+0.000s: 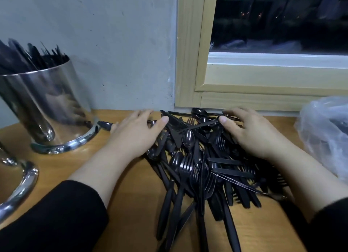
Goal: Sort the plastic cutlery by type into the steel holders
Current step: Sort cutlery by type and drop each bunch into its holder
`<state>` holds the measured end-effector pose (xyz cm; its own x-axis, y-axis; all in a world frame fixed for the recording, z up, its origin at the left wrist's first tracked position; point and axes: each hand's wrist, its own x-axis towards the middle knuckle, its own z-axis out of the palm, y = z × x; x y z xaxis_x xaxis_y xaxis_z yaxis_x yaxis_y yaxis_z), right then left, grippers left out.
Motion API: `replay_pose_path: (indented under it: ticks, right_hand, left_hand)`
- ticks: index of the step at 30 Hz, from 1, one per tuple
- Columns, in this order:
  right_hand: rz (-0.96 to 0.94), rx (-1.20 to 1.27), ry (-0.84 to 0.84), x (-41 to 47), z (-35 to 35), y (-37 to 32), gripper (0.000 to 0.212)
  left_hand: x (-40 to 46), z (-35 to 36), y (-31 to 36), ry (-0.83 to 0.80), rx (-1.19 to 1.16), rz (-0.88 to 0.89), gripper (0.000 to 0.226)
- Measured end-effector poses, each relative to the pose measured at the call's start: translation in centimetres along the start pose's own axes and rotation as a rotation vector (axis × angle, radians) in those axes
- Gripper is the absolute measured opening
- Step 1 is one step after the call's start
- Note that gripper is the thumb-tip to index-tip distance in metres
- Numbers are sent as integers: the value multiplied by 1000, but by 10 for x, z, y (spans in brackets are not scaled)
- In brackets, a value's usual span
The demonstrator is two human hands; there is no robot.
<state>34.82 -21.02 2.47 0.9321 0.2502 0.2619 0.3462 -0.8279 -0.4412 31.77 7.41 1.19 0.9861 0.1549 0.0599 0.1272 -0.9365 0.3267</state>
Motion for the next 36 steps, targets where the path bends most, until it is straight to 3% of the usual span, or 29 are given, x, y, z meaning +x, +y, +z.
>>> replay_pose_path:
  ticks: [8,11,25,28,31,33,36]
  right_hand:
    - [-2,-127,-204,44,20,4,71]
    - [-7,-132,-232,45,21,5,77]
    - [-43,-138,-309,-61,5,-35,55]
    - [-57,-117,-244,-87,-7,-41,53]
    - [-64,-11,-54,-115,-20,-49,50]
    - [-87,59,28,-136,-25,-55,42]
    - [-99,71,22,-171,-30,-66,38]
  left_hand:
    - [18,11,9,-146,21,91,102]
    - [17,11,14,-168,-2,132,99]
    - [-85,3,27,-207,-162,248,91]
    - [-112,-9,18,-130,-435,251,68]
    - [-141,-21,-5,16,-654,199,47]
    - [-161,-25,-21,18,-676,174,42]
    - [-203,-29,-32,-65,-579,119,48]
